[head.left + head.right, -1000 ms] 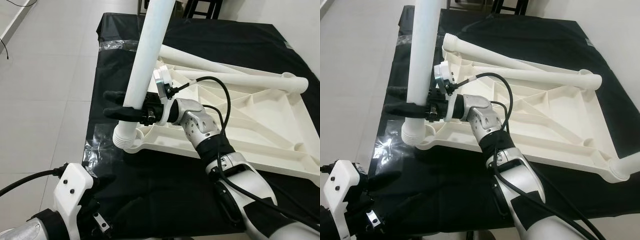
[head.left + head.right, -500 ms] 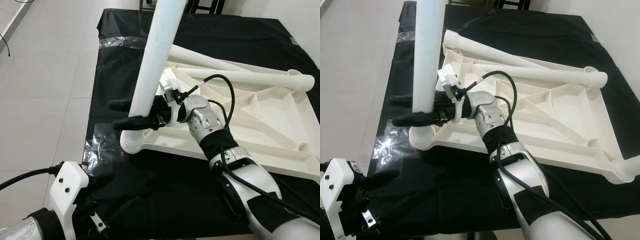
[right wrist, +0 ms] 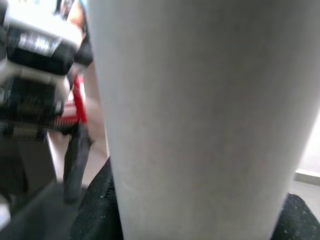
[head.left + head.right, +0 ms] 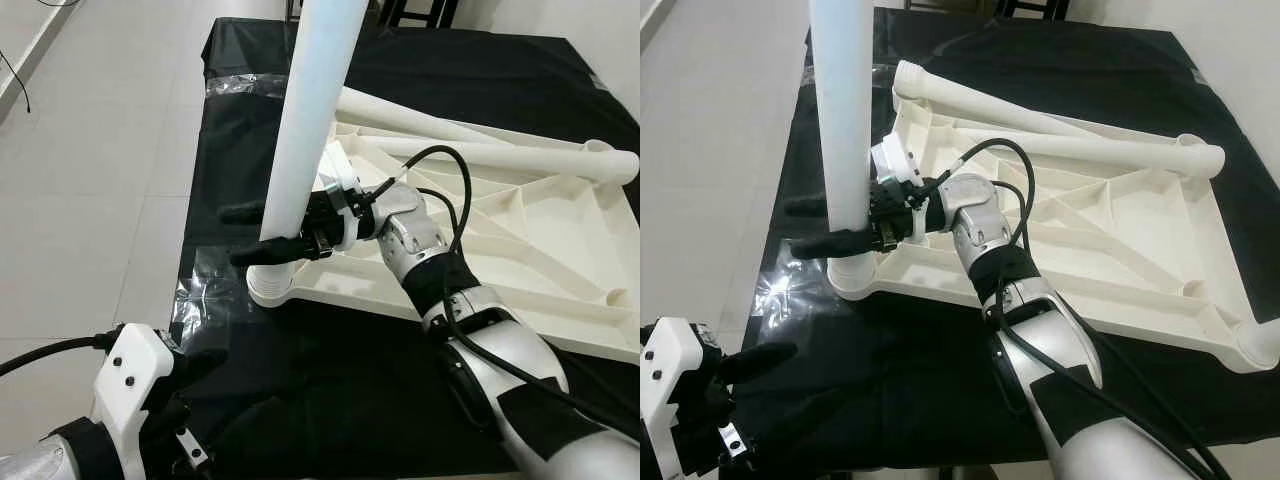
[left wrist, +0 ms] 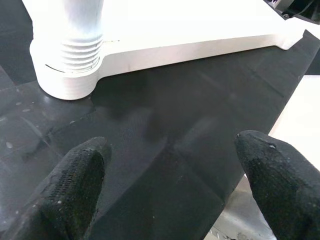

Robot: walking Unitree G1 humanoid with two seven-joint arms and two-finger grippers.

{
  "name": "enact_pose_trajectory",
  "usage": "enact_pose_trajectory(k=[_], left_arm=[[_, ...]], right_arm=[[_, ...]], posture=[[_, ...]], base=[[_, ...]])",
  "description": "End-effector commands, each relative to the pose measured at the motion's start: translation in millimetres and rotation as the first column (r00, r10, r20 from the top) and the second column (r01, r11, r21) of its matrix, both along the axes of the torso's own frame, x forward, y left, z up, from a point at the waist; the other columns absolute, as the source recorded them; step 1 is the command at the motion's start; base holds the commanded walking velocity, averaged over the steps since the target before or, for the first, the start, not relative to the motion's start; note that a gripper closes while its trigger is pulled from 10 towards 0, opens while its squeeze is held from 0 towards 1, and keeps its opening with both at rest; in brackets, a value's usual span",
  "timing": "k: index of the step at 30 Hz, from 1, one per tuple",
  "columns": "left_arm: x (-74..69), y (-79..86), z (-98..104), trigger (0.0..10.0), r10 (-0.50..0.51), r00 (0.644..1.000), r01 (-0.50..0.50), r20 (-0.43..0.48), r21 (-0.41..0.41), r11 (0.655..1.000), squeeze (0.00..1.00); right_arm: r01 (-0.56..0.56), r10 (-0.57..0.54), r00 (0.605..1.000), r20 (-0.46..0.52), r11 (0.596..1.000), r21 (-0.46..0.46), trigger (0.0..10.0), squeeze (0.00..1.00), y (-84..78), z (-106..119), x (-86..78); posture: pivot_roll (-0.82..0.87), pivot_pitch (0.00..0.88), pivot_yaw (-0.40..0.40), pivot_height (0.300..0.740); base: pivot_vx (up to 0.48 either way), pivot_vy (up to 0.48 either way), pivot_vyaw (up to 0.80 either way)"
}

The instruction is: Building children table

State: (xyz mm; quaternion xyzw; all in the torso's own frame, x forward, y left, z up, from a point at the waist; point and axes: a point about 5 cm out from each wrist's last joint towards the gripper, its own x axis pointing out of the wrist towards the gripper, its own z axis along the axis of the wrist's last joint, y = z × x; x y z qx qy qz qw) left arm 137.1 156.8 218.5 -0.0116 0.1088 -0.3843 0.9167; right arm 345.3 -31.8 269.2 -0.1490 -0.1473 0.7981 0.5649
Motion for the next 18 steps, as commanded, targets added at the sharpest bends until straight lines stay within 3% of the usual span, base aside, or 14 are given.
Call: enact_pose_trajectory(k=[1,3,10,13,16,18], left_arm=[[-4.8,-3.0,2,10.0,-0.028,1.000,0.028,-0.006,0.005,1.000,0.00],[-4.8,-3.2,2,10.0,-0.028,1.000,0.028,-0.006,0.004,1.000,0.00],[-4.7,-4.3,1,10.0,-0.030,1.000,0.030,-0.004,0.002,1.000,0.00],[-4.6,-4.8,1,10.0,-0.030,1.000,0.030,-0.003,0.001,1.000,0.00],[-4.5,-5.5,1,10.0,-0.030,1.000,0.030,0.000,-0.002,1.000,0.00],[-4.5,-5.5,1,10.0,-0.030,1.000,0.030,0.000,-0.002,1.000,0.00]], right_arm=[[0.013,-0.016,1.000,-0.011,0.979,-0.204,10.0,0.00,-9.2,-38,-1.3],[-0.007,0.023,0.999,0.049,0.952,-0.307,10.0,0.00,-9.0,-50,-5.8],[-0.012,0.032,0.998,0.055,0.944,-0.329,10.0,0.00,-7.0,-48,-5.5],[-0.014,0.017,1.000,0.009,0.960,-0.279,10.0,0.00,-5.2,-41,-4.3],[-0.008,-0.009,0.994,-0.108,0.988,-0.154,10.0,0.00,-2.1,-31,-1.0],[-0.008,-0.009,0.994,-0.108,0.988,-0.154,10.0,0.00,-2.1,-31,-1.0]], posture=[[0.20,0.378,-0.102,0.740],[0.19,0.376,-0.101,0.740],[0.19,0.366,-0.107,0.740],[0.18,0.361,-0.112,0.740],[0.18,0.357,-0.115,0.740],[0.18,0.357,-0.115,0.740]], base=[[0.000,0.000,0.00],[0.000,0.000,0.00],[0.000,0.000,0.00],[0.000,0.000,0.00],[0.000,0.000,0.00],[0.000,0.000,0.00]])
